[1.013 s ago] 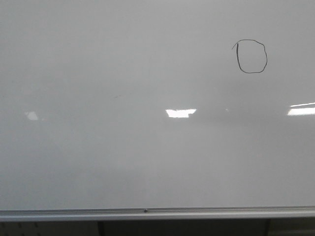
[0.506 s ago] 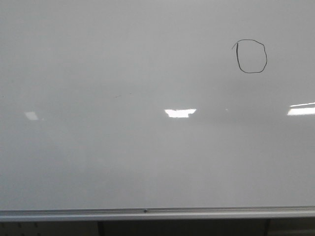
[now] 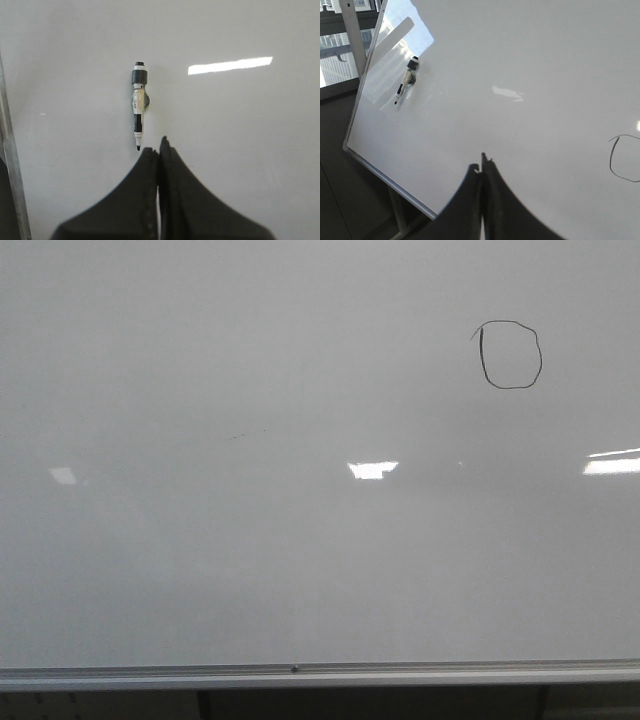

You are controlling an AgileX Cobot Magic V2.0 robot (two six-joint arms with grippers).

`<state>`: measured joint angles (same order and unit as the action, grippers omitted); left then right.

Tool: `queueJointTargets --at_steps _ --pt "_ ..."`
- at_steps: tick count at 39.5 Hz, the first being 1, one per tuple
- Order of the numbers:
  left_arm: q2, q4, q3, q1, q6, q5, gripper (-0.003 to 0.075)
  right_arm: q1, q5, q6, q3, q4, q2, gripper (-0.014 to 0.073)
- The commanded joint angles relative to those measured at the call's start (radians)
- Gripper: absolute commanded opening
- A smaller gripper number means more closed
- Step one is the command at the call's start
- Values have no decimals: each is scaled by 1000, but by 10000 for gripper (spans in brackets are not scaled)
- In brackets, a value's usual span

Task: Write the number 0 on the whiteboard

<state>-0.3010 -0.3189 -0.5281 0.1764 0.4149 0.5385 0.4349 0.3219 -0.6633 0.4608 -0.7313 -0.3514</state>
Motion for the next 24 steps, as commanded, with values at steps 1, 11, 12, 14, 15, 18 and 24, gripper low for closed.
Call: queueJointTargets --at_steps 1,11,12,14,15,18,24 --pt "-3 -5 11 -7 -35 -156 -20 -5 -63 -1 27 -20 -4 -68" --pt "138 250 187 -111 -320 -251 -20 -5 -62 -1 27 -20 -4 -68" --pt "163 250 211 -123 -321 -264 -20 -5 -62 -1 27 -20 -4 -68" --pt "218 250 264 -135 -330 -293 -20 -5 -62 -1 27 -20 -4 -68" --pt "240 250 284 -137 -344 -302 -20 -5 -62 -1 27 -20 -4 -68" --pt "321 250 357 -137 -376 -324 -20 -5 -62 -1 27 -20 -4 -68" --pt "321 263 464 -137 -415 -401 -20 -5 -59 -1 27 -20 -6 -68"
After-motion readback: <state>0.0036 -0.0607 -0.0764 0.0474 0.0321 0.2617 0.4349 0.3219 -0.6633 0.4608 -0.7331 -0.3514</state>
